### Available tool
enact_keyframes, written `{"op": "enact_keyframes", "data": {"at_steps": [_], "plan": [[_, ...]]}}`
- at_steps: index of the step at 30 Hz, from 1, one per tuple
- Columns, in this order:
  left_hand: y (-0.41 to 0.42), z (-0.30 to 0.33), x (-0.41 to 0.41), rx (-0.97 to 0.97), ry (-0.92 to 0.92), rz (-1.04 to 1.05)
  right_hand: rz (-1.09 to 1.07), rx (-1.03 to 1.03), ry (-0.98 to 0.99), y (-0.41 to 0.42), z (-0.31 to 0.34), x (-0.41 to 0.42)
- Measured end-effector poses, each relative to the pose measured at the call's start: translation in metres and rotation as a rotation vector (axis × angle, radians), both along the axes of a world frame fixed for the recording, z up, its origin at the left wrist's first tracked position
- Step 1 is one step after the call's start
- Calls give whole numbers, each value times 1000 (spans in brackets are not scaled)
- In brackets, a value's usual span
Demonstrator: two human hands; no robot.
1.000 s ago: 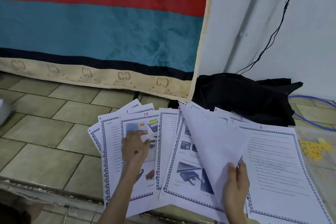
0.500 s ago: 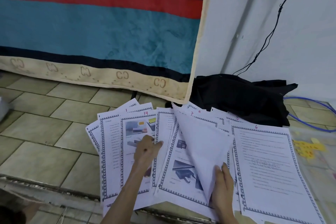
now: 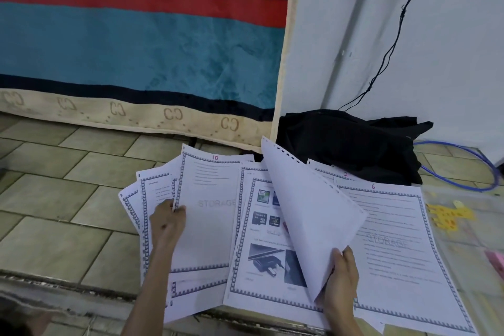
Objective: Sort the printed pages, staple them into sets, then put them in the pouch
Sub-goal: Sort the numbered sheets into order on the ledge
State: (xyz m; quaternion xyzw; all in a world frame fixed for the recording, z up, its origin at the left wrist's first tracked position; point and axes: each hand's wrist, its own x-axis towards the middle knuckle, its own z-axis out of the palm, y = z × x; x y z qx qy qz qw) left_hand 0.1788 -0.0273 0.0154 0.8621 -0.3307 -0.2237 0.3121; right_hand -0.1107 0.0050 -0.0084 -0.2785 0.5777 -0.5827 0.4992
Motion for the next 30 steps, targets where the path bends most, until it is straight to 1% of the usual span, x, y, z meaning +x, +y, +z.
{"op": "enact_keyframes", "data": {"at_steps": [4,6,8,10,12,13,14,15,16,17,18,19,21,22,24,26,28,30], "plan": [[5,1,2,3,37,64,12,-14,19,-2,-5,0],[6,-2,3,-3,25,67,65,-16,59,0,-9,0],[7,-5,2,19,-54,45,175,-95,202,5,-10,0],[5,-7,-6,66,-186,63,382,-220,365,11,-8,2],[2,-6,-21,-1,-285,11,568,-275,638,12,-15,6],[-1,-5,-29,-48,-243,-44,627,-336,807,12,-21,7],[-5,-4,-36,-78,-101,-78,677,-393,952,10,-29,7],[-9,-1,-42,-80,125,-73,716,-419,1033,10,-35,7],[-12,3,-47,-66,366,-33,736,-420,1056,9,-36,7],[-15,5,-51,-50,550,3,733,-418,1047,9,-37,6],[-17,6,-52,-33,649,6,718,-421,1013,9,-35,6],[-20,8,-53,-12,679,-7,699,-422,973,10,-36,5],[-23,10,-50,44,630,-62,667,-438,966,10,-38,5],[-24,11,-48,62,614,-88,647,-460,1019,11,-39,6],[-25,12,-42,59,672,-123,606,-518,1155,9,-39,8],[-23,11,-37,72,668,-181,586,-550,1207,8,-40,10],[-22,2,-34,125,562,-233,594,-568,1190,6,-42,11],[-19,-2,-32,146,439,-234,590,-509,1064,2,-36,8]]}}
